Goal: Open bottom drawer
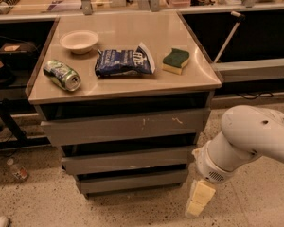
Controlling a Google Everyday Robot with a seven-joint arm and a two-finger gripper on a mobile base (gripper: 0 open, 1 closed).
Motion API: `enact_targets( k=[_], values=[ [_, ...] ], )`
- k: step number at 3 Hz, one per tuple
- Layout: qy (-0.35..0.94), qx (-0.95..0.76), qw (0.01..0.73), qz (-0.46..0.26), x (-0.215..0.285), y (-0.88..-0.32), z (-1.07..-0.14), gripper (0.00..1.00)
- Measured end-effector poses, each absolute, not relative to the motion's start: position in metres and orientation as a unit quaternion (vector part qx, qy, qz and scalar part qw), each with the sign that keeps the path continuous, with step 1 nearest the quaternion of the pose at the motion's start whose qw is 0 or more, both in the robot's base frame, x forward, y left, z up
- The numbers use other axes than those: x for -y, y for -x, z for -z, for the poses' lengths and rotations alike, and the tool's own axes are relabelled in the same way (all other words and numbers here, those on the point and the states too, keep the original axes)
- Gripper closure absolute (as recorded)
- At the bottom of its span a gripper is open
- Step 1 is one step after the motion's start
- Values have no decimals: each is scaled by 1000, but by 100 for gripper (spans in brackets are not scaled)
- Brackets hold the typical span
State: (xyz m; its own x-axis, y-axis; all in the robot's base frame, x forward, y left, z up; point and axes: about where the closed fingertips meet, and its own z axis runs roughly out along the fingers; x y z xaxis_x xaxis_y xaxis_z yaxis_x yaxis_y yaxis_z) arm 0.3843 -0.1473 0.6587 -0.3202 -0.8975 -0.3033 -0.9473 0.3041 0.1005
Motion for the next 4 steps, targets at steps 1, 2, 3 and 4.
enact_targets(
  k=[1, 2, 3, 4],
  values=[
    [564, -805, 103, -151, 134, -385, -621, 0],
    [540, -817, 114, -167, 115, -392, -559, 0],
    [505, -832, 137, -183, 101, -415, -504, 0],
    [505, -832, 137, -183, 101, -415, -504, 0]
  ],
)
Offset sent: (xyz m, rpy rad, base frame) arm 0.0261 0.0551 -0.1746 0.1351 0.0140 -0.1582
